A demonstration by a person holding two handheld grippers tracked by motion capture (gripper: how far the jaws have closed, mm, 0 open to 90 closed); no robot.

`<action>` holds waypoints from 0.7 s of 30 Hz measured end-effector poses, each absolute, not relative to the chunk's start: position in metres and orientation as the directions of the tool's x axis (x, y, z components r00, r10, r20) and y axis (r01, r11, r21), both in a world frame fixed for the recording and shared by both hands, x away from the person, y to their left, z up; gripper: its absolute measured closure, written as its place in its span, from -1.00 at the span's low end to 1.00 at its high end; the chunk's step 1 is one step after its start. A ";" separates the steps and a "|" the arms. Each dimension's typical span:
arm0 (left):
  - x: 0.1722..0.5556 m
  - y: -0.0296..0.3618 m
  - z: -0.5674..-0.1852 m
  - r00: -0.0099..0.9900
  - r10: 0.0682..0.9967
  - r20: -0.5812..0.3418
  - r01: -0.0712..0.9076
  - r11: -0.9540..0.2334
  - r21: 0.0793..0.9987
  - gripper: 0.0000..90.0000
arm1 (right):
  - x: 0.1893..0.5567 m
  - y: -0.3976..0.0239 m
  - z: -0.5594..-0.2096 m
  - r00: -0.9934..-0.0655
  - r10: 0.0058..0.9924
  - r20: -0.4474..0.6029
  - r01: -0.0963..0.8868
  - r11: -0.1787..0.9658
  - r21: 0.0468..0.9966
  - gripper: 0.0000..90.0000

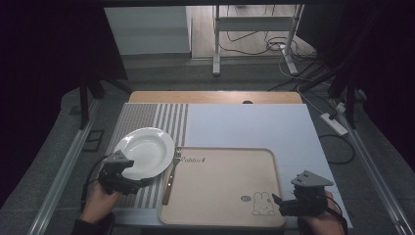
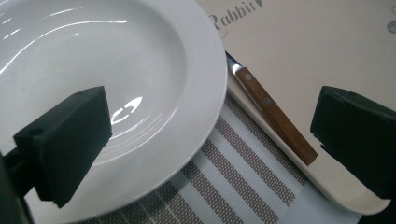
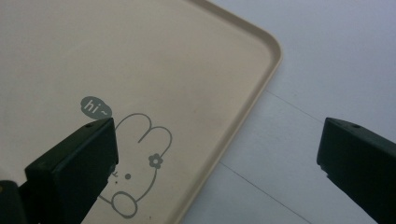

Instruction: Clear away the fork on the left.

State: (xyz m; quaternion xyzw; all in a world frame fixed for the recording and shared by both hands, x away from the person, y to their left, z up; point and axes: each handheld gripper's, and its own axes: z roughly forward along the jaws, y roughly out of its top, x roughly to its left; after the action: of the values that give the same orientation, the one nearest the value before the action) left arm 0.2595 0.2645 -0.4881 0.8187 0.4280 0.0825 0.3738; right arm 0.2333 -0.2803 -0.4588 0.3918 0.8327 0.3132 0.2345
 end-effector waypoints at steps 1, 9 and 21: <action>0.258 0.266 -0.488 0.617 0.765 -0.185 0.641 -0.352 0.682 -1.00 | 0.233 -0.280 -0.459 -0.583 0.799 -0.145 0.505 0.497 0.706 -1.00; 0.249 0.275 -0.491 0.595 0.784 -0.179 0.653 -0.341 0.676 -1.00 | 0.233 -0.281 -0.459 -0.579 0.802 -0.147 0.504 0.494 0.708 -1.00; 0.236 0.285 -0.493 0.578 0.793 -0.191 0.661 -0.318 0.679 -1.00 | 0.232 -0.281 -0.459 -0.579 0.802 -0.148 0.503 0.495 0.708 -1.00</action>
State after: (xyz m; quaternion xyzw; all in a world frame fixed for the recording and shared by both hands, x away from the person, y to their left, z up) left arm 0.2358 0.2850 -0.4926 0.8071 0.4506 0.0888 0.3711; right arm 0.2323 -0.2807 -0.4585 0.3926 0.8312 0.3140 0.2376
